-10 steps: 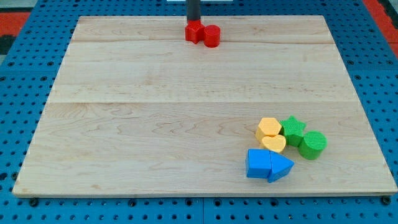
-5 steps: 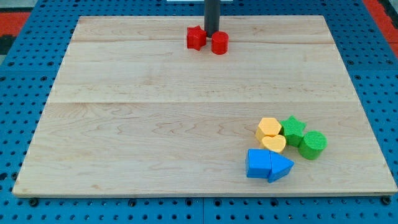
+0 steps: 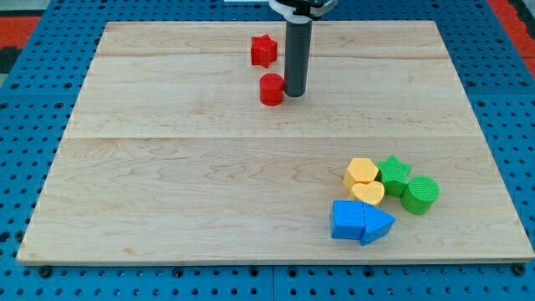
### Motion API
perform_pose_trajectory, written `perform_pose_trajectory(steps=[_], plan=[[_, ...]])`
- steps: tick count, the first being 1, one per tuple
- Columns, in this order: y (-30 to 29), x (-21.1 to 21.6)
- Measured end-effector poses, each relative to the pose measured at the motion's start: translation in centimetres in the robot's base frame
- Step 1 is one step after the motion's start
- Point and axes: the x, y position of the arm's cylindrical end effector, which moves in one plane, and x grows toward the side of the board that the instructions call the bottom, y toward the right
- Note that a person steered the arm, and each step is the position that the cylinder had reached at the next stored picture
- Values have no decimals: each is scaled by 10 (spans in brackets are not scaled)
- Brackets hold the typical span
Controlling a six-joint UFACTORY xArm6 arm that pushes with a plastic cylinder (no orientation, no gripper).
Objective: Move the red circle to the top left of the yellow hexagon
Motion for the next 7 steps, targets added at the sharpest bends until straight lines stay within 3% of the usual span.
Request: perform_pose_trajectory(steps=[1,5,6,7], plan=[[-11,-24],[-34,-34],[-63,-43],[-44,14]])
